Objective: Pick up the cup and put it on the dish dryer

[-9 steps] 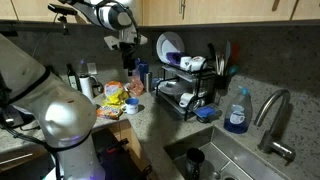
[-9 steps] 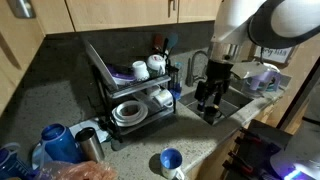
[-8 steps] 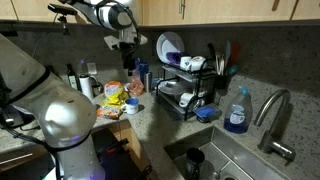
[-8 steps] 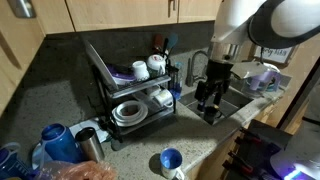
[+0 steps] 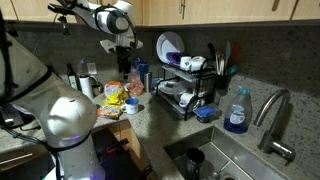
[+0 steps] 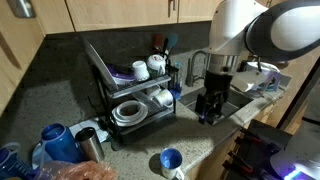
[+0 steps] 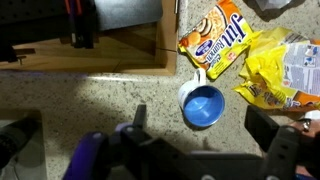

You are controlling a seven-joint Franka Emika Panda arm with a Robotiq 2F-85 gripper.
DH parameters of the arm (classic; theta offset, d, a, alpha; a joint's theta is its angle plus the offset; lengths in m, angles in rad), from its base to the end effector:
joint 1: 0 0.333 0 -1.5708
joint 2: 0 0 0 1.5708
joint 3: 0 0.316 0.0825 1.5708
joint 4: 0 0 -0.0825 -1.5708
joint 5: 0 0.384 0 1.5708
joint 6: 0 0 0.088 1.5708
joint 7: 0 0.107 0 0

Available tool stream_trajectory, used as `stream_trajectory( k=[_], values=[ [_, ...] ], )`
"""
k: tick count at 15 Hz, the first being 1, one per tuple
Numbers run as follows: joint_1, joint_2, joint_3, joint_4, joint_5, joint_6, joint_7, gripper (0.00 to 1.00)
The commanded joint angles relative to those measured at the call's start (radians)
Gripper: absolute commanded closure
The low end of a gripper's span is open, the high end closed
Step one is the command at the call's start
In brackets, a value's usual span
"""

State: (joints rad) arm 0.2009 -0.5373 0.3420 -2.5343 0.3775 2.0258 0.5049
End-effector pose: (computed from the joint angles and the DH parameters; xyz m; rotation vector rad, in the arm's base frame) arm 0.3219 0.2220 0.4469 -2.9744 0.2557 0.0977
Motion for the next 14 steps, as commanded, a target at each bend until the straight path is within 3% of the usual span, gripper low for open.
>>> stream_trajectory(
  k=[1, 8, 14],
  values=[
    [0.031, 0.062, 0.048, 0.003, 0.021, 0.033, 0.067, 0.00],
    [0.065, 0.206, 0.106, 0.006, 0.011, 0.078, 0.196, 0.00],
    [0.102, 0.341, 0.114, -0.005, 0.021, 0.203, 0.285, 0.00]
  ],
)
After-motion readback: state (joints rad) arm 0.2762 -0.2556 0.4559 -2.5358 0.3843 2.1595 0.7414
